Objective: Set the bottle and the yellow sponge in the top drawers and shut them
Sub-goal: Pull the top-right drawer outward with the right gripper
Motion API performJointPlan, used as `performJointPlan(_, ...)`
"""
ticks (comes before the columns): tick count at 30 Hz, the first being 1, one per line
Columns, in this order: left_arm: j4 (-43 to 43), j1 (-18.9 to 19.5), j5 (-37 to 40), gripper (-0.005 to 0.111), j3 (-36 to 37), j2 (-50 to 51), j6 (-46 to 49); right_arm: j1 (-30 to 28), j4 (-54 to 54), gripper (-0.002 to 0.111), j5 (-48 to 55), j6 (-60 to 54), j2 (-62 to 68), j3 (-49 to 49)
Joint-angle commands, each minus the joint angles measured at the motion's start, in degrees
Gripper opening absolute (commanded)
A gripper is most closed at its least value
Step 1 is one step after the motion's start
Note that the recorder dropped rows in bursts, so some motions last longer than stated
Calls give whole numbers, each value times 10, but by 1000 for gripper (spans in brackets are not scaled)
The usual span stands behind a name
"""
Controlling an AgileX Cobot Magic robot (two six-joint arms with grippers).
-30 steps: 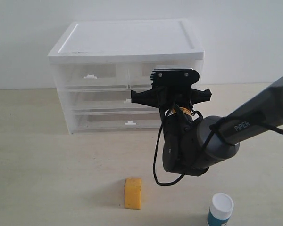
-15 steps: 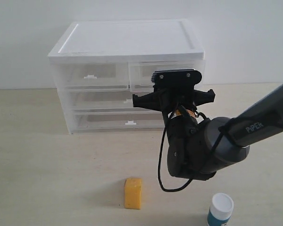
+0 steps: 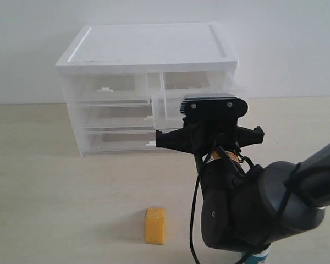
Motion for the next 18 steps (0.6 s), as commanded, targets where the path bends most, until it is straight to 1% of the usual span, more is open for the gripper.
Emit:
performJointPlan(1, 0, 3, 0, 4, 2, -2, 1, 14, 31, 1, -6, -8, -24, 34)
performJointPlan(10, 0, 3, 0, 4, 2, -2, 1, 38, 52, 1, -6, -8, -31, 67)
performJointPlan(18, 0, 3, 0, 4, 2, -2, 1, 42, 58, 2, -6, -9, -31, 67)
